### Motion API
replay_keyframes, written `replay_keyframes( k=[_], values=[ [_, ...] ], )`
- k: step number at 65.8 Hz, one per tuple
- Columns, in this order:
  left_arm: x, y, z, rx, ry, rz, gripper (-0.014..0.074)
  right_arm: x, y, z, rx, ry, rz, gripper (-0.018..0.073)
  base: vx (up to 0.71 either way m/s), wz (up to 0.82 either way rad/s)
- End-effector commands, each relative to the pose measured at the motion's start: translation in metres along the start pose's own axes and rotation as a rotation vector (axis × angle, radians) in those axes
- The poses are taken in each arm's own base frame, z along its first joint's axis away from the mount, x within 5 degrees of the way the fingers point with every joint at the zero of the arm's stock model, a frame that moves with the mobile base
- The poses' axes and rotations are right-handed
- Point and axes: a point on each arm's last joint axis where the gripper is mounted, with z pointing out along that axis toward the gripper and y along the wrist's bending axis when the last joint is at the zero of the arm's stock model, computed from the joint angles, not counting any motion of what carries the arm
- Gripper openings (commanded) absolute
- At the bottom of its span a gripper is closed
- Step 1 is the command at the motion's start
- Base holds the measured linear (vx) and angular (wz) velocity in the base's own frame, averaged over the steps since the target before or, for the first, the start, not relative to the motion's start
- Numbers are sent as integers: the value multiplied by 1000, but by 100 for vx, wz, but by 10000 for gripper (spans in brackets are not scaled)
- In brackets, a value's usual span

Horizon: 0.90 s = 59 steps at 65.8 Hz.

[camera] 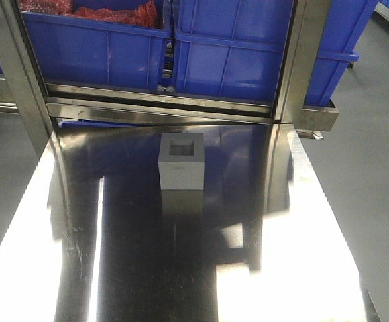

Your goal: Sort gray base to blue bin

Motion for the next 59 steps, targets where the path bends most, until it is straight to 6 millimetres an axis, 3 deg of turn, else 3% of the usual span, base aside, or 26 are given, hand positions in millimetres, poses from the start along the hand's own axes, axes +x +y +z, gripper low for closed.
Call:
replay_keyframes(
  k=[1,59],
  values=[
    [-15,0,-2,3,-110,-8,-6,-5,0,1,4,-52,-18,-5,0,0],
    [-15,0,-2,3,-110,-8,-6,-5,0,1,4,-52,-18,-5,0,0]
  ],
)
